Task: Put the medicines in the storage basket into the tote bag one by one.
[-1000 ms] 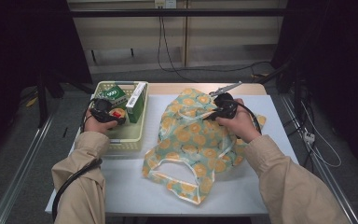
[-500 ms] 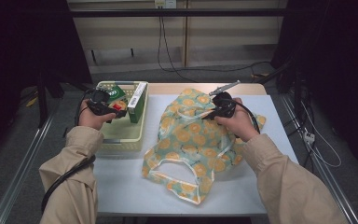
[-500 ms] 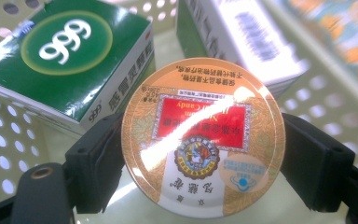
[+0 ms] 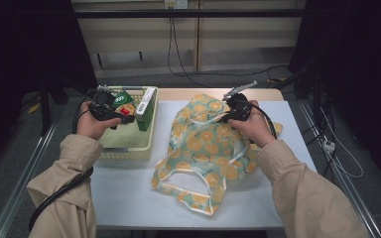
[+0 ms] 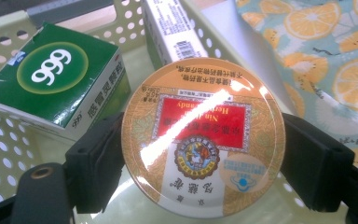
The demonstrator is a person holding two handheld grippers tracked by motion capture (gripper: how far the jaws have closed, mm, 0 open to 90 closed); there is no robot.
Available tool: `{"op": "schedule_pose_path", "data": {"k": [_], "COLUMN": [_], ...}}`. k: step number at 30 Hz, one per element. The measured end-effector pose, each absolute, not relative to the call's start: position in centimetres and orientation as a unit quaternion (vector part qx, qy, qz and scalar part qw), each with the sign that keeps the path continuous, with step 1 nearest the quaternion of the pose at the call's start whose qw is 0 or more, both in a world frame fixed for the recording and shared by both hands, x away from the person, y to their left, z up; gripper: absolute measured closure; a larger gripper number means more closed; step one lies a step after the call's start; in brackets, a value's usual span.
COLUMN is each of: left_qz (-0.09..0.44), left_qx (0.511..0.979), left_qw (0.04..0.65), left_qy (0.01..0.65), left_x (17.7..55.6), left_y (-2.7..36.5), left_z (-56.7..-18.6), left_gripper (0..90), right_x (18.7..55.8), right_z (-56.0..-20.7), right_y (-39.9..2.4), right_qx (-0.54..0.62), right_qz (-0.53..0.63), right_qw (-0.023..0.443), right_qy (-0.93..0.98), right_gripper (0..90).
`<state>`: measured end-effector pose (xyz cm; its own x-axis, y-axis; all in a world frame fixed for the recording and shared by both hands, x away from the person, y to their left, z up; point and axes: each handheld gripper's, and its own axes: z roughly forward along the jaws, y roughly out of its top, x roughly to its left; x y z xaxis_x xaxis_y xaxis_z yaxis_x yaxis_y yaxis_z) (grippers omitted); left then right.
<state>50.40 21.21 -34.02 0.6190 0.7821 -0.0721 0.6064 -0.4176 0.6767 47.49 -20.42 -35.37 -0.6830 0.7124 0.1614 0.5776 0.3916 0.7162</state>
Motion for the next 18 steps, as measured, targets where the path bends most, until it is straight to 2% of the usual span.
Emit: {"op": "schedule_pose_path", "data": {"k": [8,18], "left_qz": [0.122,0.090], "left_qx": [0.844,0.863], "left_qw": [0.369,0.407], "left_qy": [0.370,0.285], "left_x": [48.5,44.9], "left_y": [19.3,13.7], "left_z": [-31.9,-31.0], "left_gripper": [20.6,20.6], "right_x": [47.6,47.8], "right_z": [-35.1,-35.2], "right_y": [-20.2,-20.2], "right_qx": [0.387,0.389], "right_qz": [0.391,0.393], "right_qw": [0.088,0.087], "right_qy": [0.830,0.828], "right_gripper": [90.0,90.0]}}
